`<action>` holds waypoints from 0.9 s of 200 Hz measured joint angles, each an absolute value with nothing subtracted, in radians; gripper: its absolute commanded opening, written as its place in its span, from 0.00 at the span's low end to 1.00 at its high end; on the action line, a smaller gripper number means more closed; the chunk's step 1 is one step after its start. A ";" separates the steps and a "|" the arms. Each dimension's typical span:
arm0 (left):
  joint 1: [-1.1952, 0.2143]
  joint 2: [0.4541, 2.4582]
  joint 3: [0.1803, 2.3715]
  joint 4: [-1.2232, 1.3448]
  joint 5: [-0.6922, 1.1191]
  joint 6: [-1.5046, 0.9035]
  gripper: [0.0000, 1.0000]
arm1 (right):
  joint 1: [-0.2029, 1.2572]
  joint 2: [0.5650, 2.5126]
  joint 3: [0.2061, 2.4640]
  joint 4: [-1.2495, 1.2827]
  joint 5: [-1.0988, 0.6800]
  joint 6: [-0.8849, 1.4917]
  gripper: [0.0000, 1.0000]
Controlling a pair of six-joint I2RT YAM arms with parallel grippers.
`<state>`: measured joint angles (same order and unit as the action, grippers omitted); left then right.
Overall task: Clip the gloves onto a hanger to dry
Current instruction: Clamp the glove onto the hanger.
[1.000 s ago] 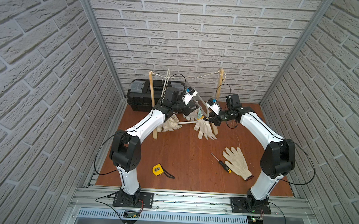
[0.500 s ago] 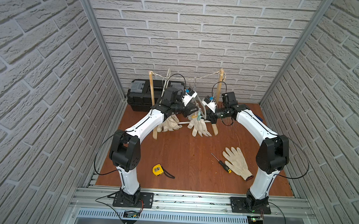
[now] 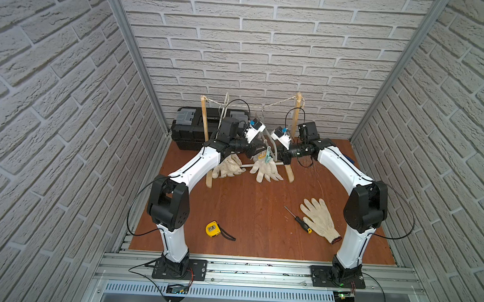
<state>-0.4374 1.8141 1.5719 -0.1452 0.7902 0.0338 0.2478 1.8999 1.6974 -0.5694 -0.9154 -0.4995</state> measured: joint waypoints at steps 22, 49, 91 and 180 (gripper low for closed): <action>-0.437 1.817 1.583 -0.165 0.780 0.051 0.21 | 0.248 1.899 1.687 -0.562 -0.934 -0.490 0.03; -0.437 1.823 1.594 -0.177 0.770 0.060 0.21 | 0.248 1.890 1.679 -0.560 -0.949 -0.486 0.02; -0.437 1.826 1.598 -0.179 0.768 0.067 0.26 | 0.248 1.882 1.677 -0.550 -0.966 -0.471 0.02; -0.437 1.826 1.598 -0.181 0.760 0.052 0.68 | 0.248 1.882 1.677 -0.525 -0.927 -0.434 0.31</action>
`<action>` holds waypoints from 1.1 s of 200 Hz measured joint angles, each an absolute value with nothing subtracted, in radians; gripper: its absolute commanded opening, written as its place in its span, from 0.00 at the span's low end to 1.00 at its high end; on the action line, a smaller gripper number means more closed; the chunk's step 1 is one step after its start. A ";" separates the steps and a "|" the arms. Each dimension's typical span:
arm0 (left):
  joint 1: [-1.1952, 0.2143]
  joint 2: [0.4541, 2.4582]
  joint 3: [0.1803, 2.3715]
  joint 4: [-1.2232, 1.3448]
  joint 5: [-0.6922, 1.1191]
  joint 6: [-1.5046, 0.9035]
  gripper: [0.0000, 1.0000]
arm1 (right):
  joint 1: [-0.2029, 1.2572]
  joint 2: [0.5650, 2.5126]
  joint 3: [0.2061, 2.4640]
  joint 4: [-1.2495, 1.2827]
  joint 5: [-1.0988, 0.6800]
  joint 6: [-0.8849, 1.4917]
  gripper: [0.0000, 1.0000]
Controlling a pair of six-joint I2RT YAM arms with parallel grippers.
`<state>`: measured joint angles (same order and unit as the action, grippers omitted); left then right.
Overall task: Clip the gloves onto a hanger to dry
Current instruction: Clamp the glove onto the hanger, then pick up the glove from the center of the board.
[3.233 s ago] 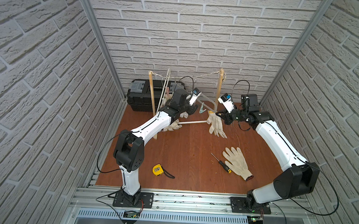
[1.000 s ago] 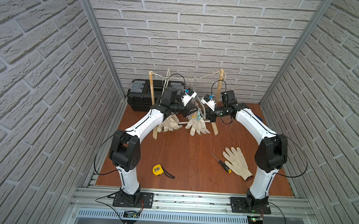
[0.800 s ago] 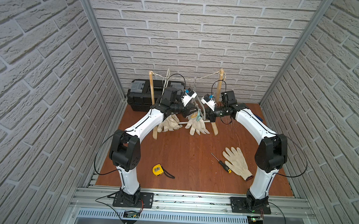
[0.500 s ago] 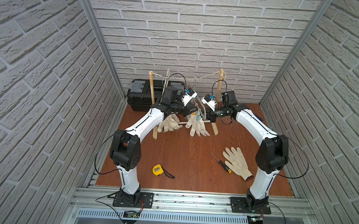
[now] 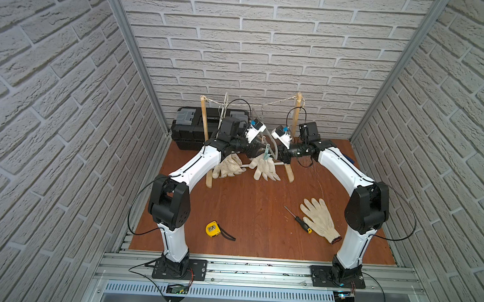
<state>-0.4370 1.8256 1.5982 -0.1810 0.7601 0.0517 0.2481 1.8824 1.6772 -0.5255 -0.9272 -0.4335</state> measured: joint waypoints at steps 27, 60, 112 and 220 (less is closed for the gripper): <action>-0.437 1.824 1.596 -0.183 0.731 0.051 0.77 | 0.248 1.882 1.673 -0.514 -0.871 -0.418 0.44; -0.435 1.797 1.569 -0.210 0.646 0.064 0.86 | 0.248 1.863 1.604 -0.487 -0.755 -0.388 0.53; -0.434 1.696 1.501 -0.248 0.509 0.079 0.94 | 0.238 1.707 1.421 -0.459 -0.516 -0.248 0.59; -0.601 1.421 1.187 -0.255 0.280 0.037 0.96 | 0.163 1.158 0.891 -0.678 0.106 0.377 0.70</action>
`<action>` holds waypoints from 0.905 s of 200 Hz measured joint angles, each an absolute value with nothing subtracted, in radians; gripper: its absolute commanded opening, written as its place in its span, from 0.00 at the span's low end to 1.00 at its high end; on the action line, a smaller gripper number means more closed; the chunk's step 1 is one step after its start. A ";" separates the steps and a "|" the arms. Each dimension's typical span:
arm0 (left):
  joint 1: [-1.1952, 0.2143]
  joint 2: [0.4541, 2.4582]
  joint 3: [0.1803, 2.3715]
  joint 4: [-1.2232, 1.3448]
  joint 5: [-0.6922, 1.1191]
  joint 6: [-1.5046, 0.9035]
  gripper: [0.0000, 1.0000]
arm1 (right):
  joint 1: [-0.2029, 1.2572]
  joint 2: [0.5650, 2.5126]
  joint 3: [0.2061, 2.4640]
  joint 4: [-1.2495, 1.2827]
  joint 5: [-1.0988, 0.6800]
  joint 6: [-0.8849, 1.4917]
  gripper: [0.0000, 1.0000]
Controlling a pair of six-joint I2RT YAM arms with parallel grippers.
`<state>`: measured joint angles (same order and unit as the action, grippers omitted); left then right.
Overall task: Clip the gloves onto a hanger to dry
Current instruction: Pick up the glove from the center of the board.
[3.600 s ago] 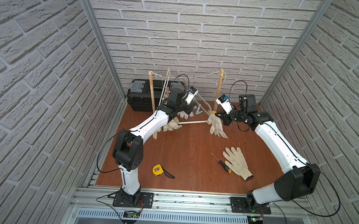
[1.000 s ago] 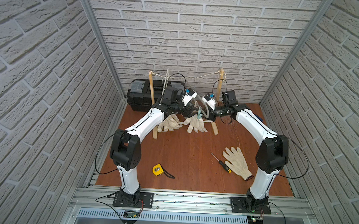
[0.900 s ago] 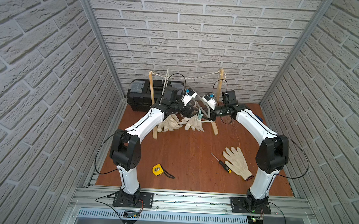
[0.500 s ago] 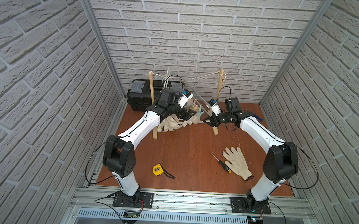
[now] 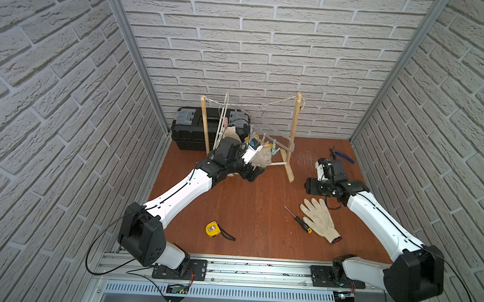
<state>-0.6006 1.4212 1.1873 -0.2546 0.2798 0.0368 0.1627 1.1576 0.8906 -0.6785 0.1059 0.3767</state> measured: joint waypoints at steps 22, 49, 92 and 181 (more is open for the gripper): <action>-0.648 1.367 1.122 -0.231 0.239 0.012 0.96 | 0.122 1.021 0.773 -0.743 0.195 0.514 0.70; -0.698 1.336 1.070 -0.198 0.197 -0.016 0.97 | 0.108 0.880 0.656 -0.831 0.288 0.668 0.70; -0.726 1.334 1.014 -0.157 0.179 -0.055 0.97 | 0.086 0.817 0.493 -0.863 0.305 0.839 0.65; -0.735 1.355 1.013 -0.152 0.176 -0.063 0.97 | 0.078 0.954 0.397 -0.720 0.240 0.987 0.39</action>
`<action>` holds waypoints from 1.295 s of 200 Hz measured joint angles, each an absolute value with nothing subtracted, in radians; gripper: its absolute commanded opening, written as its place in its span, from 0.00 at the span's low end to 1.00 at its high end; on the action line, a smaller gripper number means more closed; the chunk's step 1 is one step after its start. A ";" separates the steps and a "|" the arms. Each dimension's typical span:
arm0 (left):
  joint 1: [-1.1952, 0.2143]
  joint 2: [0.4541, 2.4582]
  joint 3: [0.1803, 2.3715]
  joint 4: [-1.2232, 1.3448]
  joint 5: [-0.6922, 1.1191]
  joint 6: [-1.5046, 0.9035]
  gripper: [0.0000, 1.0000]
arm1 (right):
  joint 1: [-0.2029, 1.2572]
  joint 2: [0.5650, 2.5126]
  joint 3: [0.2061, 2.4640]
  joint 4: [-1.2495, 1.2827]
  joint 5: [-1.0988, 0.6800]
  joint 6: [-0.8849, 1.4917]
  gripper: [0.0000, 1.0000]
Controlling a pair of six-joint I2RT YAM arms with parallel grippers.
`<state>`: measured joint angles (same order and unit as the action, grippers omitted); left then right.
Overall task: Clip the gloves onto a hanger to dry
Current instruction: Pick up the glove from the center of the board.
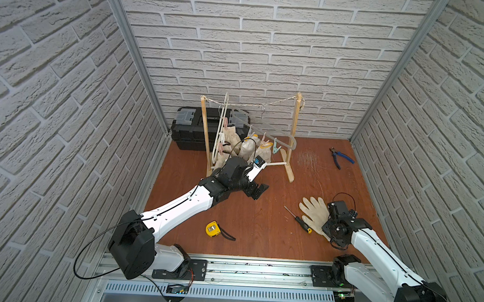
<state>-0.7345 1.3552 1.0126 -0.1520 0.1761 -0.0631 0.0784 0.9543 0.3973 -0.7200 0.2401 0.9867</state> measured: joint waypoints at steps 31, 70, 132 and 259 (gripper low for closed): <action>-0.735 1.356 1.013 -0.167 0.171 -0.054 0.96 | 0.078 0.982 0.398 -0.675 0.241 0.999 0.20; -0.734 1.356 1.014 -0.185 0.161 -0.040 0.96 | 0.076 0.988 0.403 -0.634 0.232 0.979 0.02; -0.728 1.354 1.065 -0.240 0.134 0.008 0.96 | 0.098 0.879 0.677 -0.656 0.183 0.611 0.03; -0.660 1.322 1.224 -0.348 0.407 0.182 0.78 | 0.511 1.139 1.082 -0.571 -0.297 -0.284 0.03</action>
